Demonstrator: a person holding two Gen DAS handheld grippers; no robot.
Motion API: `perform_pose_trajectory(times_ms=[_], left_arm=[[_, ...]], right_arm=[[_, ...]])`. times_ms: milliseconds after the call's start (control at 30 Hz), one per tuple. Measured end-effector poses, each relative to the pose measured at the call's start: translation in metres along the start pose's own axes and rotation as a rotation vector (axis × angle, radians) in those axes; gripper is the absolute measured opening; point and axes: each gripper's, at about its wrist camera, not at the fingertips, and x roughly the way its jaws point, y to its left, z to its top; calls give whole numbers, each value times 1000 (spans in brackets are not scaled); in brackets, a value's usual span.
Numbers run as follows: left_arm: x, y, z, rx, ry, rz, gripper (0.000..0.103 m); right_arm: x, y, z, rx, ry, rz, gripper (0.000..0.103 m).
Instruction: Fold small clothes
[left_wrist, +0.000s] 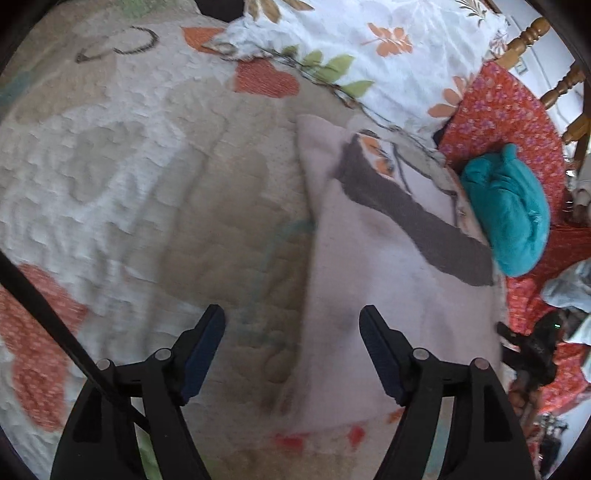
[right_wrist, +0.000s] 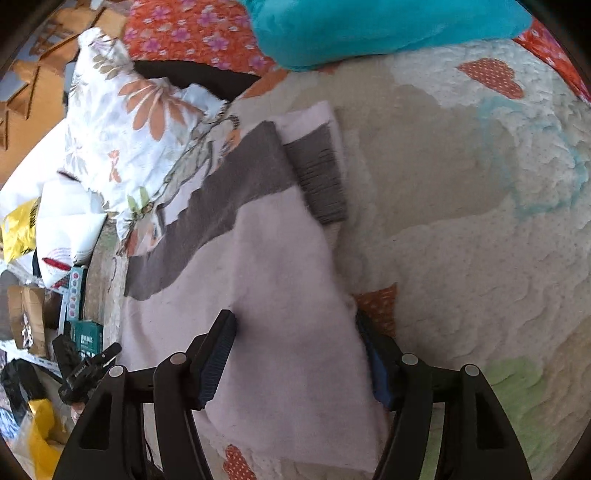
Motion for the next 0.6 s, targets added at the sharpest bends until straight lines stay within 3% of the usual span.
perform_pose_trajectory(times_ms=[100, 133, 167, 200, 233, 467, 600], left_arm=[[12, -17, 4, 58, 25, -6, 75], [15, -24, 7, 84, 29, 6, 73], [20, -33, 9, 112, 39, 21, 48], [26, -41, 9, 133, 71, 62, 13], [28, -42, 10, 131, 87, 67, 9], [-2, -34, 7, 36, 78, 23, 8], [-24, -32, -21, 41, 104, 37, 8]], right_arm=[[7, 10, -6, -44, 1, 4, 70], [9, 17, -9, -76, -8, -25, 64], [10, 21, -11, -102, -8, -41, 51], [13, 24, -11, -115, 5, -43, 27], [17, 26, -10, -113, 36, -22, 19], [-7, 23, -17, -87, 74, 31, 14], [-21, 23, -39, -114, 119, 18, 14]])
